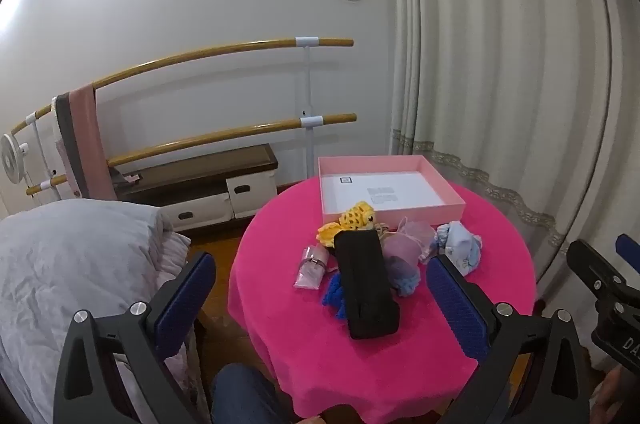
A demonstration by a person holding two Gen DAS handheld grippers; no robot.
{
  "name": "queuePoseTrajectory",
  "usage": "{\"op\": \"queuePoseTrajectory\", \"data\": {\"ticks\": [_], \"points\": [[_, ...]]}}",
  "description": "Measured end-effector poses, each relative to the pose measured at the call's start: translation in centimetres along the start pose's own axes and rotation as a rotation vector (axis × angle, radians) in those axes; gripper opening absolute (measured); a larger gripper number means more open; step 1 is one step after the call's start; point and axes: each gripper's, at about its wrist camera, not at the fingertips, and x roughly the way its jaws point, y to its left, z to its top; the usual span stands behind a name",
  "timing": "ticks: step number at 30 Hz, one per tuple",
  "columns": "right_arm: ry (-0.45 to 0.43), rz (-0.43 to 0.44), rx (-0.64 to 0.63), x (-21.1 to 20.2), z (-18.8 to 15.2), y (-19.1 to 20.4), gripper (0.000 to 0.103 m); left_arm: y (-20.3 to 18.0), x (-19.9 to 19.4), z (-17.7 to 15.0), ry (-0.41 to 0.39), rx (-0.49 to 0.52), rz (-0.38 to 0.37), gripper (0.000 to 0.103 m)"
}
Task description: Organize soft objects
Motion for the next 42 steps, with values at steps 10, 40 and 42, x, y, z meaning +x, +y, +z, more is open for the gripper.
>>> {"op": "queuePoseTrajectory", "data": {"ticks": [10,40,42], "points": [[0.004,0.004,-0.004,0.0,0.2,0.1,0.103,-0.3,-0.5,0.2,-0.036,0.007,0.025,0.103],[-0.028,-0.037,0.016,-0.6,0.5,-0.4,0.103,-0.7,-1.6,0.1,-0.084,-0.002,0.016,0.103],[-0.027,-0.035,0.016,-0.6,0.5,-0.4,0.103,-0.9,-1.6,-0.1,-0.085,-0.001,0.015,0.103]]}}
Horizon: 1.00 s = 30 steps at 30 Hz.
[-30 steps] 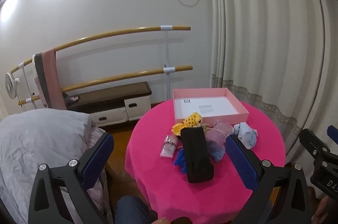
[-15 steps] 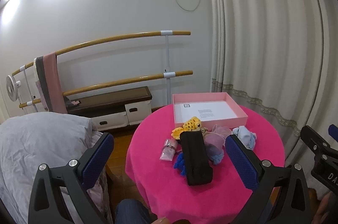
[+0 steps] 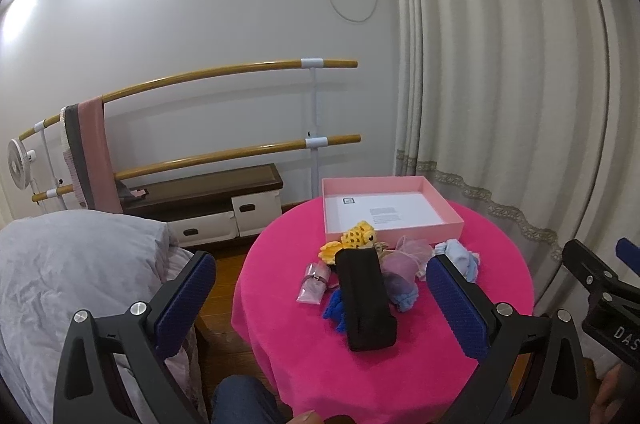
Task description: Organize soft objects
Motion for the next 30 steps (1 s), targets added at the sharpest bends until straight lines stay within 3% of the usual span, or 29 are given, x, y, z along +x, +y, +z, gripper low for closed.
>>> {"op": "queuePoseTrajectory", "data": {"ticks": [17,25,30], "points": [[0.031,-0.006,0.010,1.5,-0.9,-0.2,0.103,-0.5,1.2,-0.7,0.009,0.002,0.003,0.103],[0.092,-0.006,-0.018,4.9,-1.7,0.1,0.103,-0.6,4.6,-1.7,0.044,0.017,0.021,0.103],[0.153,-0.004,-0.015,7.9,-2.5,-0.3,0.103,-0.3,7.9,-2.2,0.105,-0.001,0.023,0.103]]}}
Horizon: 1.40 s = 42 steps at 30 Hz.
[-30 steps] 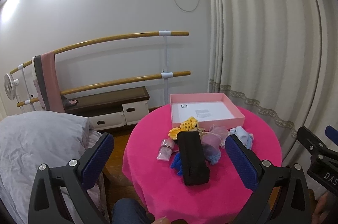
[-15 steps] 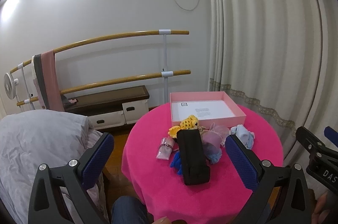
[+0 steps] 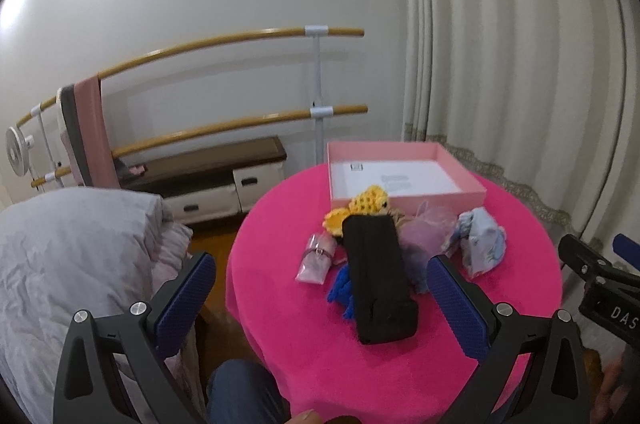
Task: Organize soft objects
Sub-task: 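Grasp the black fabric pouch with the left tool while the right grasps the cartoon cloth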
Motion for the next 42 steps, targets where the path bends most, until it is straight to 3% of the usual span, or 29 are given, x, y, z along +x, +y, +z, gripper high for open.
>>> {"op": "queuePoseTrajectory", "data": {"ticks": [20,29,39,42], "points": [[0.144,-0.008,-0.013,9.3,0.6,-0.5,0.103,-2.7,13.4,0.7,0.186,0.022,-0.016,0.103],[0.186,0.001,-0.019,11.9,0.5,-0.5,0.103,-4.6,16.4,0.5,0.212,0.041,-0.020,0.103],[0.231,0.009,-0.020,15.2,0.7,-0.8,0.103,-4.5,21.0,0.6,0.262,-0.014,0.040,0.103],[0.241,0.021,-0.022,16.3,0.8,-0.5,0.103,-4.3,21.7,0.5,0.269,-0.028,0.028,0.100]]}}
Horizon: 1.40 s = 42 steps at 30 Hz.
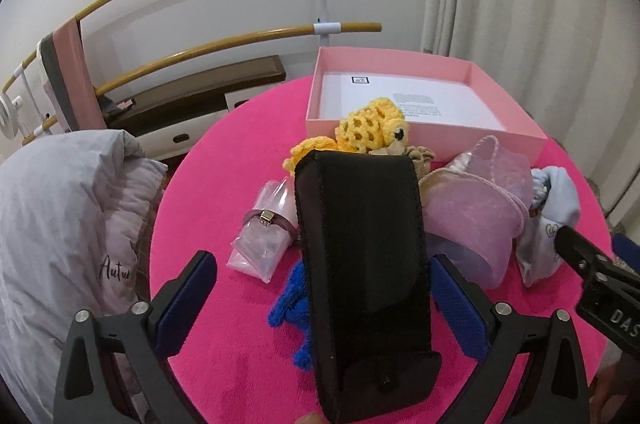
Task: Organize soft objects
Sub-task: 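Grasp the black fabric pouch with the left tool while the right grasps the cartoon cloth, then drop the black pouch into the pink box with the left tool while the right drops the cloth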
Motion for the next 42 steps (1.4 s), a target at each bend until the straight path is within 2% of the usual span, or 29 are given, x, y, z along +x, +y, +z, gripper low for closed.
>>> {"op": "queuePoseTrajectory", "data": {"ticks": [3,6,9,10,11,15,16,19,23,25,32,42], "points": [[0.015,0.006,-0.003,1.2,0.2,0.4,0.103,0.3,0.8,0.2,0.021,-0.007,-0.026,0.091],[0.026,0.013,0.001,2.3,0.4,0.5,0.103,0.8,1.2,0.3,0.029,-0.020,-0.068,0.077],[0.044,0.032,0.011,3.5,0.3,0.2,0.093,1.1,1.5,0.4,0.036,-0.024,-0.115,0.063],[0.055,0.052,0.017,4.0,0.3,0.0,0.085,1.2,1.7,0.4,0.043,-0.027,-0.135,0.056],[0.062,0.067,0.020,4.3,0.2,0.0,0.080,1.3,1.7,0.4,0.047,-0.028,-0.145,0.055],[0.051,0.070,0.021,4.5,0.0,-0.2,0.074,1.2,2.1,0.5,0.046,-0.007,-0.147,0.055],[0.049,0.066,0.018,4.6,0.1,-0.3,0.071,1.1,2.2,0.6,0.048,-0.003,-0.142,0.058],[0.048,0.069,0.015,4.7,0.2,-0.3,0.070,0.9,2.5,0.9,0.041,-0.001,-0.129,0.057],[0.045,0.069,0.016,4.6,0.1,-0.4,0.065,0.8,2.6,0.9,0.043,-0.005,-0.145,0.050],[0.045,0.083,0.024,4.2,-0.1,-0.6,0.063,1.1,2.4,0.7,0.046,-0.013,-0.162,0.043],[0.025,0.098,0.039,2.5,-0.5,-1.3,0.061,2.0,0.6,0.5,0.031,-0.011,-0.203,0.027],[-0.012,0.106,0.035,-0.3,-0.4,-1.5,0.061,3.0,-2.4,0.2,-0.007,0.012,-0.207,0.015]]}}
